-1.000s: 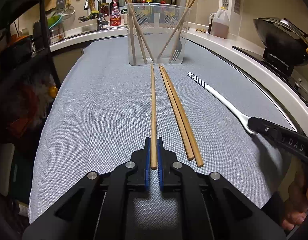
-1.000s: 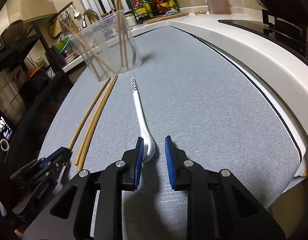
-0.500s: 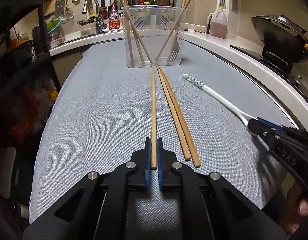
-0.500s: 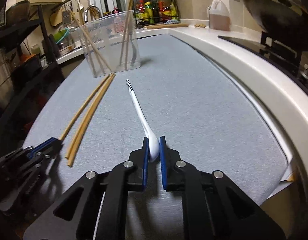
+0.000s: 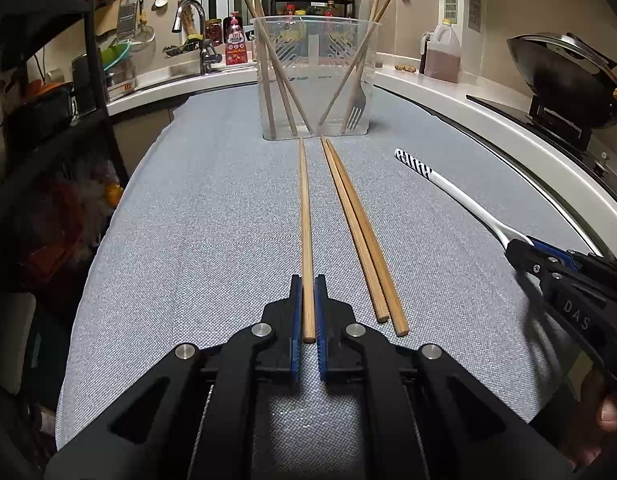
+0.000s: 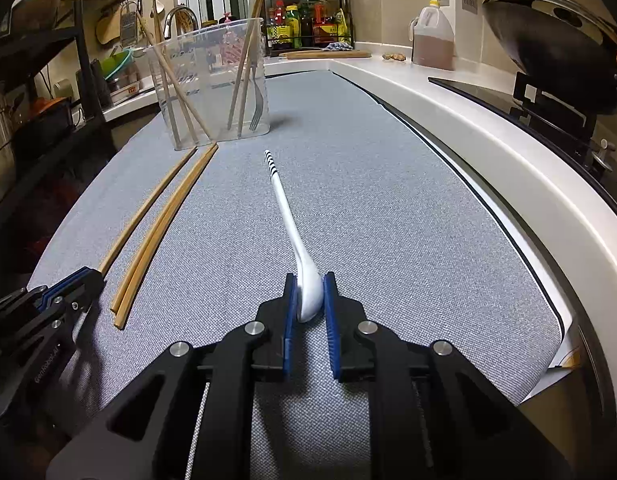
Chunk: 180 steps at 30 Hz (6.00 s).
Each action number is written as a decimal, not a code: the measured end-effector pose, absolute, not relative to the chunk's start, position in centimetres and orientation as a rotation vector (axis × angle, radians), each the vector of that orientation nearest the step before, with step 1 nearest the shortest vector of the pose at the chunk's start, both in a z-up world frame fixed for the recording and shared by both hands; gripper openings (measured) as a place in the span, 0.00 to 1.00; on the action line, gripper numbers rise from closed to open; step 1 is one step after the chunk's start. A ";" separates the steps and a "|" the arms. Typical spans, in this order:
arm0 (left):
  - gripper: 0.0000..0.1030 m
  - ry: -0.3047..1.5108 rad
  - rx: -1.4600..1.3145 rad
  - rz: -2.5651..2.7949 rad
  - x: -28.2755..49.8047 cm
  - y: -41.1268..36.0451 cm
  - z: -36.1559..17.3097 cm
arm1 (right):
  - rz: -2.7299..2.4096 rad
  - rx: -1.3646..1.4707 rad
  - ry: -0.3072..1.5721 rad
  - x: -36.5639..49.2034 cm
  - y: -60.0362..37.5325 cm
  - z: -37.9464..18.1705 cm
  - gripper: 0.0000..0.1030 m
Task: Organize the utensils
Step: 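Lift the white spoon with the right tool while the left tool lifts its chopstick, then carry the spoon over the container with the right tool while the left tool carries its chopstick, then drop the spoon into the container with the right tool while the left tool releases its chopstick, then move both open tools back down toward the last two chopsticks on the mat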
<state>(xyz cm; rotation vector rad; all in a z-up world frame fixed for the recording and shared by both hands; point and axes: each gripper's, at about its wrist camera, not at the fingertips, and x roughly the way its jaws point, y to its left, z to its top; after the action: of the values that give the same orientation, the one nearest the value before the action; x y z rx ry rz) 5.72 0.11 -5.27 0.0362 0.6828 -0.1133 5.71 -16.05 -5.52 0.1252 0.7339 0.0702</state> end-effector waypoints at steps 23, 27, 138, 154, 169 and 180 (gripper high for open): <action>0.06 0.679 0.050 -0.113 5.6 0.0 -5.2 | 0.076 0.151 0.745 5.9 -16.1 -5.7 0.12; 0.06 0.679 0.051 -0.113 5.6 -0.1 -5.2 | 0.076 0.150 0.746 5.9 -16.1 -5.6 0.12; 0.29 0.554 -0.033 -0.152 26.0 2.6 15.7 | 0.259 -0.002 0.515 26.9 -12.9 15.1 0.28; 0.29 0.403 -0.055 -0.130 13.2 4.7 17.5 | 0.233 0.048 0.343 14.0 -16.1 18.2 0.29; 0.29 0.492 -0.065 -0.066 4.6 4.8 3.6 | 0.163 0.107 0.467 4.4 -15.1 4.2 0.23; 0.29 0.498 -0.083 -0.064 3.4 4.6 0.9 | 0.206 0.136 0.569 3.9 -13.5 -0.5 0.12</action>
<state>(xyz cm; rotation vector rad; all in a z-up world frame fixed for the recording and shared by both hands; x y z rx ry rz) 3.42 4.57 0.86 -0.0830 0.4981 -0.0638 3.87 -13.54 -0.52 0.1357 0.5695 0.2063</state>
